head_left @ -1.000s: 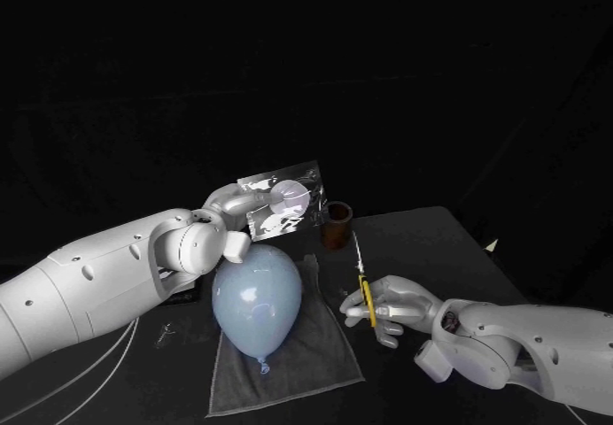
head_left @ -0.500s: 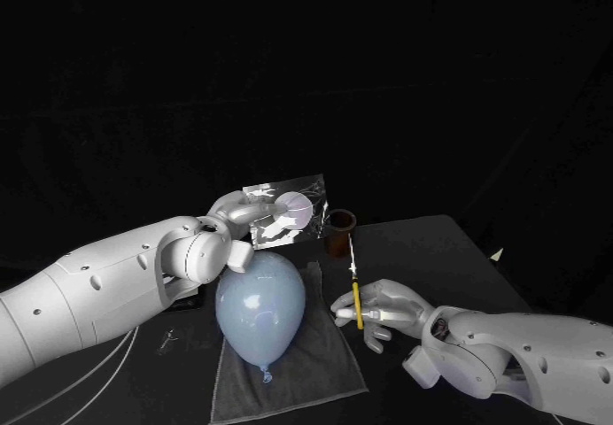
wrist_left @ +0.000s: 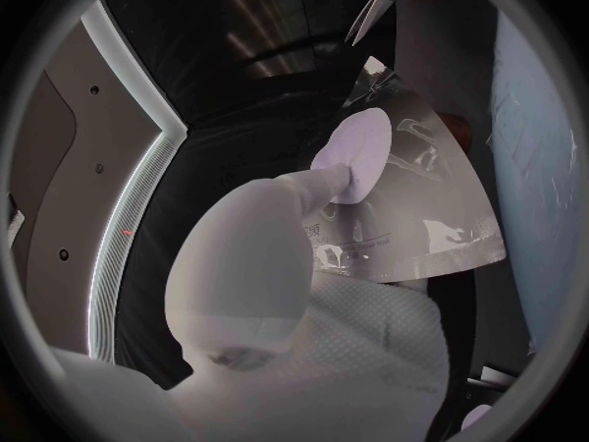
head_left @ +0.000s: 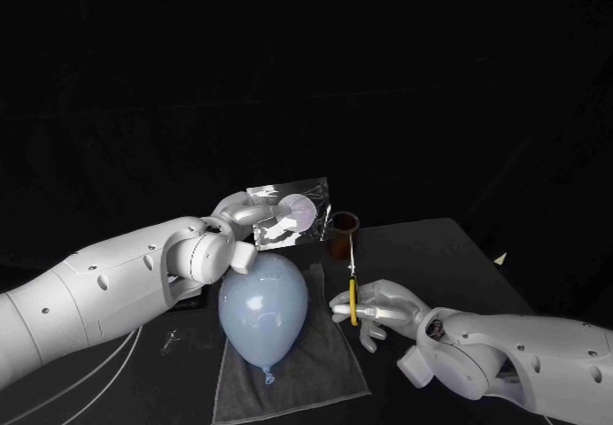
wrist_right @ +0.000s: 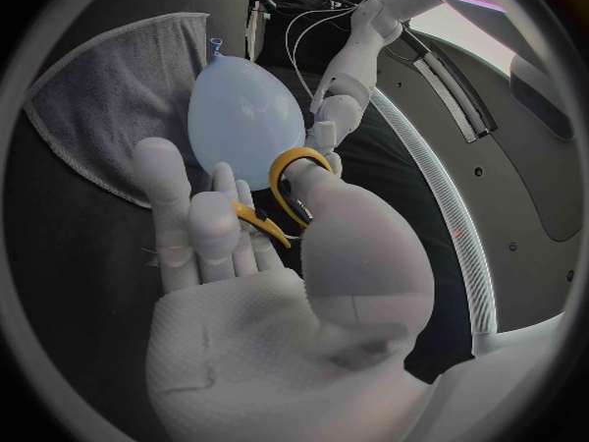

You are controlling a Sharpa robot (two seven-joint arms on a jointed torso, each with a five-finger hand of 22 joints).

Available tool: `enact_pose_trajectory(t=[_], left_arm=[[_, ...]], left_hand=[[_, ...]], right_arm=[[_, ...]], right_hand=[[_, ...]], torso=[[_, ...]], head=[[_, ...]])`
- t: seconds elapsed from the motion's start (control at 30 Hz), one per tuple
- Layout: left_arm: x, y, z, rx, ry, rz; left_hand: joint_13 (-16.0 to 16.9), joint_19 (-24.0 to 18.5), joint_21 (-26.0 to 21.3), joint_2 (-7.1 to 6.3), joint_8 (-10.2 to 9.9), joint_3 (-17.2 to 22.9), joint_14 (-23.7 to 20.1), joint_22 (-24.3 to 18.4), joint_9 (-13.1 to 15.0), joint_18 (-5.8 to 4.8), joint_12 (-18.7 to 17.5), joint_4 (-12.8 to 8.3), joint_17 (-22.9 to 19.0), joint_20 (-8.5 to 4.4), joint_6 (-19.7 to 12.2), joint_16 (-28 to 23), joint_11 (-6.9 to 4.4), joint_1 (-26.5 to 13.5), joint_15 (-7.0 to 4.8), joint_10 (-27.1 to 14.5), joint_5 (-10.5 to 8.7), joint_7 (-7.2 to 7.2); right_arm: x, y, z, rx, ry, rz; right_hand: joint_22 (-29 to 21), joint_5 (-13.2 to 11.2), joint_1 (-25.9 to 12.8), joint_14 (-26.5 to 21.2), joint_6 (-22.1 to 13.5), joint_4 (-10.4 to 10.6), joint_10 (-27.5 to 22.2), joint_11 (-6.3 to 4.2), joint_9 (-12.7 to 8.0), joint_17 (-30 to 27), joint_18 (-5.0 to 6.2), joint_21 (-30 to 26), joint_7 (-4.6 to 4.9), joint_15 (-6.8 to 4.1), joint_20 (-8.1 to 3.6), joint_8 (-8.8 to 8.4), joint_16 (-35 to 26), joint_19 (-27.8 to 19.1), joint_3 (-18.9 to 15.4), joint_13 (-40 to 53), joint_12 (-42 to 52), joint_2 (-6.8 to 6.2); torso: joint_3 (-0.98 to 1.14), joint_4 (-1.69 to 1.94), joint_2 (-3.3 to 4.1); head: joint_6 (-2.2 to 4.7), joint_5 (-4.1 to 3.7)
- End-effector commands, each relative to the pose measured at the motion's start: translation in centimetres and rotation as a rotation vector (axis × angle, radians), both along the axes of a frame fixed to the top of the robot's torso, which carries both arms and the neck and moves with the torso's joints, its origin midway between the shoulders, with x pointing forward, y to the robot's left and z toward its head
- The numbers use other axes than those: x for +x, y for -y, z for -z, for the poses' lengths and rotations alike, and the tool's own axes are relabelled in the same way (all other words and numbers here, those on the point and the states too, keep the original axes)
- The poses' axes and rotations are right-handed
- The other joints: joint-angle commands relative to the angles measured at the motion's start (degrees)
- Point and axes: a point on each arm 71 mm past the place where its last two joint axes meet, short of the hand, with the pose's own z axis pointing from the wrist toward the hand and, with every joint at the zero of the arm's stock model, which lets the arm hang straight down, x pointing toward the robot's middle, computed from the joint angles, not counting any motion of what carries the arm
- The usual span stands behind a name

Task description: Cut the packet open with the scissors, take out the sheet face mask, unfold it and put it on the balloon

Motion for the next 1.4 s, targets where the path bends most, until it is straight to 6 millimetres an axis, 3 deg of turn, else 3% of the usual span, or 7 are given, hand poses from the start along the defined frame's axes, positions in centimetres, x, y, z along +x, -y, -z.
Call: enact_pose_trajectory(t=[0.03,0.37,0.77,1.07,1.4], left_arm=[[0.1,0.1,-0.2,0.002,0.015,0.001],[0.1,0.1,-0.2,0.002,0.016,0.000],[0.2,0.0,-0.2,0.002,0.016,-0.001],[0.2,0.1,-0.2,0.001,0.016,0.003],[0.2,0.0,-0.2,0.003,0.017,0.002]], left_hand=[[0.1,0.6,0.2,0.46,0.2,0.1,0.2,0.1,7.8,0.85,0.0,-0.1,0.0,-0.02,0.4,-0.2,-0.02,-0.3,0.03,0.4,0.22,-0.04],[0.1,0.6,0.2,0.46,0.2,0.1,0.2,0.1,7.8,0.85,0.0,-0.1,0.0,-0.02,0.4,-0.2,-0.02,-0.3,0.03,0.4,0.22,-0.04],[0.1,0.6,0.3,0.42,0.2,0.3,0.3,0.1,8.0,0.84,0.0,-0.2,0.1,-0.05,0.5,-0.2,-0.05,-0.5,0.00,0.5,0.25,-0.06],[0.1,0.6,0.3,0.41,0.2,0.4,0.3,0.1,8.1,0.84,0.0,-0.3,0.2,-0.07,0.5,-0.3,-0.06,-0.6,-0.01,0.5,0.25,-0.08],[0.1,0.6,0.3,0.41,0.2,0.4,0.3,0.1,8.1,0.84,0.0,-0.3,0.2,-0.07,0.5,-0.3,-0.06,-0.6,-0.01,0.5,0.25,-0.08]], right_arm=[[0.1,-0.2,0.1,-0.011,-0.021,0.013],[0.1,-1.0,0.3,-0.035,-0.029,-0.009],[-0.1,-1.5,0.5,-0.064,-0.053,-0.028],[0.1,-1.7,0.5,-0.075,-0.056,-0.032],[0.6,-1.8,-0.4,-0.079,-0.032,-0.042]], right_hand=[[0.0,-0.1,-0.4,-0.3,-0.3,0.1,-0.5,0.06,-0.1,0.0,0.97,-0.2,0.07,-0.01,-0.11,-0.21,-0.1,-0.4,-0.5,0.0,0.3,-0.02],[0.1,0.0,-0.6,-0.3,-0.2,0.5,-0.5,0.02,0.0,0.0,0.98,0.0,0.02,-0.01,-0.05,-0.08,0.1,-0.3,-1.1,0.1,0.6,0.28],[0.7,0.2,-0.8,0.2,0.5,1.2,0.1,-0.31,0.2,0.9,0.92,1.0,-0.33,-0.27,-0.18,0.49,0.9,0.2,-2.3,0.2,1.6,0.95],[0.6,0.2,-0.9,0.1,0.6,1.3,0.1,-0.35,0.2,0.7,0.95,0.9,-0.37,-0.31,-0.22,0.56,0.9,0.2,-2.5,0.2,1.7,0.98],[-0.6,-0.3,-2.9,-0.6,-0.8,3.2,-1.5,0.06,0.1,-0.3,1.13,-0.7,0.08,0.04,-0.01,0.40,0.8,-0.6,-6.6,0.0,2.3,0.32]], torso=[[0.02,0.02,0.01],[0.07,-0.08,-0.05],[0.10,-0.04,-0.02],[0.09,-0.03,-0.04],[0.04,-0.02,-0.03]], head=[[-0.12,0.18],[0.03,0.87],[0.14,1.00],[1.11,1.42],[2.23,1.65]])
